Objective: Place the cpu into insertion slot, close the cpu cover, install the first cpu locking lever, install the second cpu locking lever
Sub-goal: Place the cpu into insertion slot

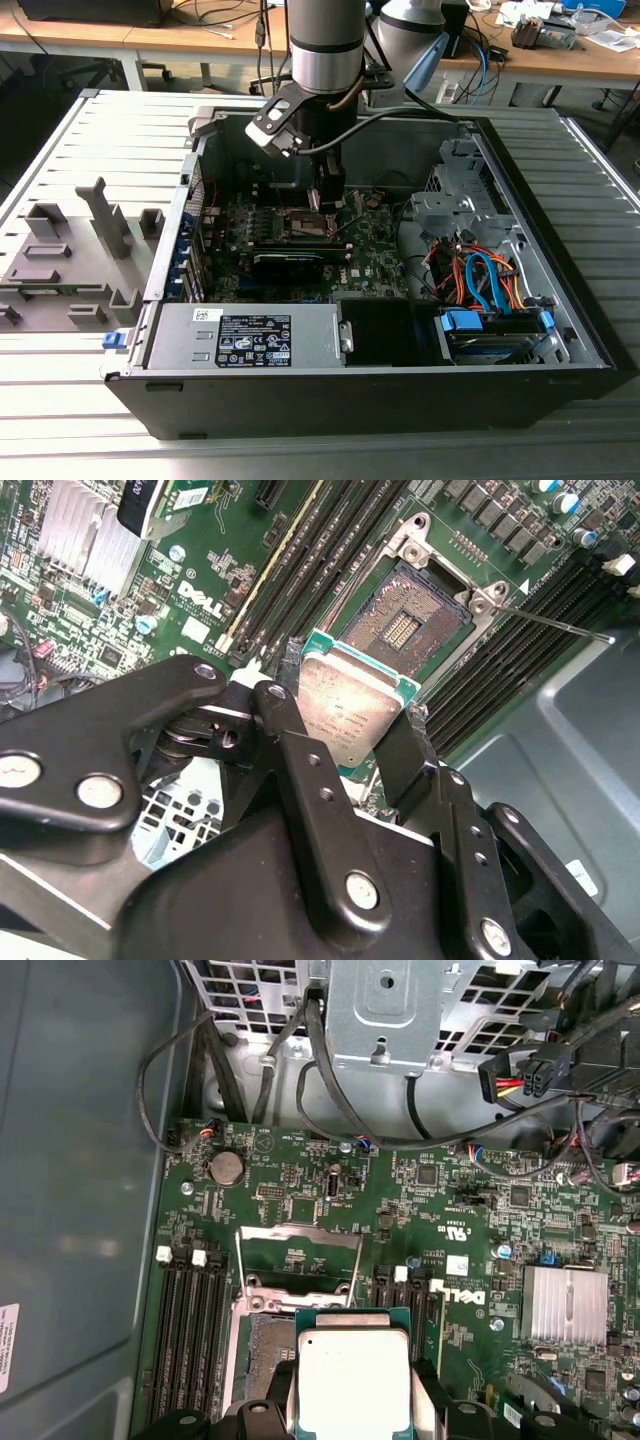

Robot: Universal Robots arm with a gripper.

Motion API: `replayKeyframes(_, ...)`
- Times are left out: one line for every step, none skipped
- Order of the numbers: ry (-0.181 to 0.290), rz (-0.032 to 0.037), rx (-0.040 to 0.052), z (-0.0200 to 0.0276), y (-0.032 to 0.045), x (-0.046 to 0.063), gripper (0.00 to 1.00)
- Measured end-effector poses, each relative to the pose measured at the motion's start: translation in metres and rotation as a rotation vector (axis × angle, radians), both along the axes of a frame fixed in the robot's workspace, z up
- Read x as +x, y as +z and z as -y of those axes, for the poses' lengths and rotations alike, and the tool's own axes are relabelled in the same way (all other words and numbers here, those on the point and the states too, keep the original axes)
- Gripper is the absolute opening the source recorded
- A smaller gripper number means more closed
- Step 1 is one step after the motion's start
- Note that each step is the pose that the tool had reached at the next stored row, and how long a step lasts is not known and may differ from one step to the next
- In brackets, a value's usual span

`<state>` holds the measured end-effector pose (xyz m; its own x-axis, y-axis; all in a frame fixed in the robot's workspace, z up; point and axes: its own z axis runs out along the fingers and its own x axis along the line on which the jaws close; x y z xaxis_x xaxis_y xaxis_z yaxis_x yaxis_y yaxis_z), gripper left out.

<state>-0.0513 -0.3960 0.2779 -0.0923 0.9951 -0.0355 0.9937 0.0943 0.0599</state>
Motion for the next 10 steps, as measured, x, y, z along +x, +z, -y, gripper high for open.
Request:
replayKeyframes(-0.002,0.0000,-0.0001,0.0000,0.0000,0.0000,0.54)
replayKeyframes(-0.004,0.0000,-0.0002,0.0000,0.0000,0.0000,0.54)
replayKeyframes(-0.006,0.0001,-0.0003,0.0000,0.0000,0.0000,0.54)
replayKeyframes(-0.008,0.0000,-0.0004,0.0000,0.0000,0.0000,0.54)
replayKeyframes(-0.009,0.0000,-0.0005,0.0000,0.0000,0.0000,0.54)
replayKeyframes(-0.011,0.0000,-0.0006,0.0000,0.0000,0.0000,0.54)
replayKeyframes(-0.013,0.0000,-0.0007,0.0000,0.0000,0.0000,0.54)
replayKeyframes(-0.014,0.0000,-0.0008,0.0000,0.0000,0.0000,0.54)
replayKeyframes(-0.017,0.0000,-0.0009,0.0000,0.0000,0.0000,0.54)
replayKeyframes(-0.019,0.0000,-0.0010,0.0000,0.0000,0.0000,0.54)
